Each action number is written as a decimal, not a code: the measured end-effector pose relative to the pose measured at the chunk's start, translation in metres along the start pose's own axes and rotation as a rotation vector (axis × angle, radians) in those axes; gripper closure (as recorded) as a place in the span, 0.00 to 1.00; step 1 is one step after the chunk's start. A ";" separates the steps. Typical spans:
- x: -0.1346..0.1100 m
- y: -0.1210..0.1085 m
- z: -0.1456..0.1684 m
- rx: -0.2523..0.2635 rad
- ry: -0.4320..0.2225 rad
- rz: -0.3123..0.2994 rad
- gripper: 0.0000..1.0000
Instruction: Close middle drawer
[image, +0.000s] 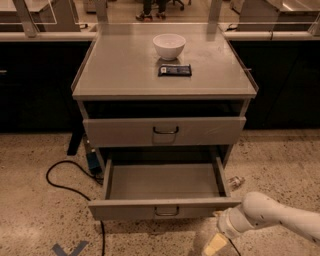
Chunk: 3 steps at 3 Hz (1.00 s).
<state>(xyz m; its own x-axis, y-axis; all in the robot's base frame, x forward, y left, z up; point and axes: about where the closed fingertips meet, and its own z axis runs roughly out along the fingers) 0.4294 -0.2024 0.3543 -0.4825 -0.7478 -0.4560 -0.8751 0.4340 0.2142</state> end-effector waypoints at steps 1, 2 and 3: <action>-0.017 -0.016 0.011 -0.001 -0.004 -0.015 0.00; -0.053 -0.039 0.025 0.005 -0.009 -0.051 0.00; -0.097 -0.066 0.043 0.011 -0.015 -0.097 0.00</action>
Offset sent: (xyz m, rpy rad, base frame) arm 0.1292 0.0763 -0.0041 0.0005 -0.0838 0.0864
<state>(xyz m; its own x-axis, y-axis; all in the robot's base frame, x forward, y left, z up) 0.5357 -0.1365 0.3473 -0.3950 -0.7790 -0.4870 -0.9171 0.3658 0.1588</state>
